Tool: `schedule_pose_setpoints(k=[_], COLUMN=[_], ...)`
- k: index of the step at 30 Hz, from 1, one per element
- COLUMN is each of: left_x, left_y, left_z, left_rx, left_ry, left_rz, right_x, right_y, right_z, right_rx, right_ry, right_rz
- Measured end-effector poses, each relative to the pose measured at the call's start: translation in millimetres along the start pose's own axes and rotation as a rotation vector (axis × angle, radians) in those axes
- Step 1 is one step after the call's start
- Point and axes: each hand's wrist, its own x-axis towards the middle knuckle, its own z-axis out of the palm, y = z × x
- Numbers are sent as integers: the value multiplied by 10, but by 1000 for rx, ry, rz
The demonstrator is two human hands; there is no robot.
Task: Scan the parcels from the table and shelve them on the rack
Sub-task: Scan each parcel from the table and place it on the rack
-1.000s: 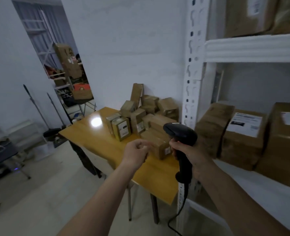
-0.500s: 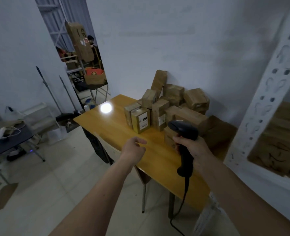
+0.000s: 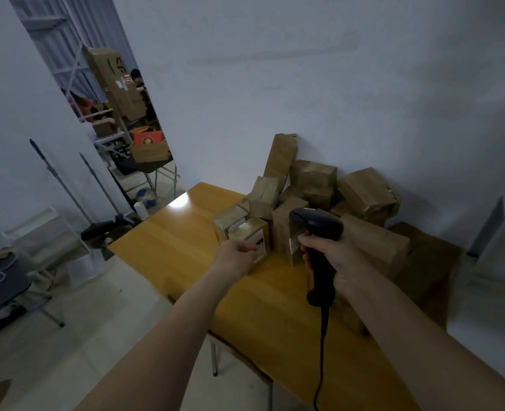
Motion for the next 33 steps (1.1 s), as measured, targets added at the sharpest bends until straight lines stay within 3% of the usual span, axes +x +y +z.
schedule_pose_setpoints(k=[12,22,28,33], left_x=[1355,2427,2834,2930], left_y=[-290,-518,-722,-846], left_z=[-178,-72,-39,50], left_rx=[49,586,729,868], left_ry=[-75,-230,-335,-313], left_rz=[-70,44,91,161], right_x=[997,1298,1354,1279], right_y=[-45,109,290,455], right_z=[363,555,786,957], right_rx=[12,82,82,129], right_ry=[92,348,468,600], right_rz=[85,94,47,64])
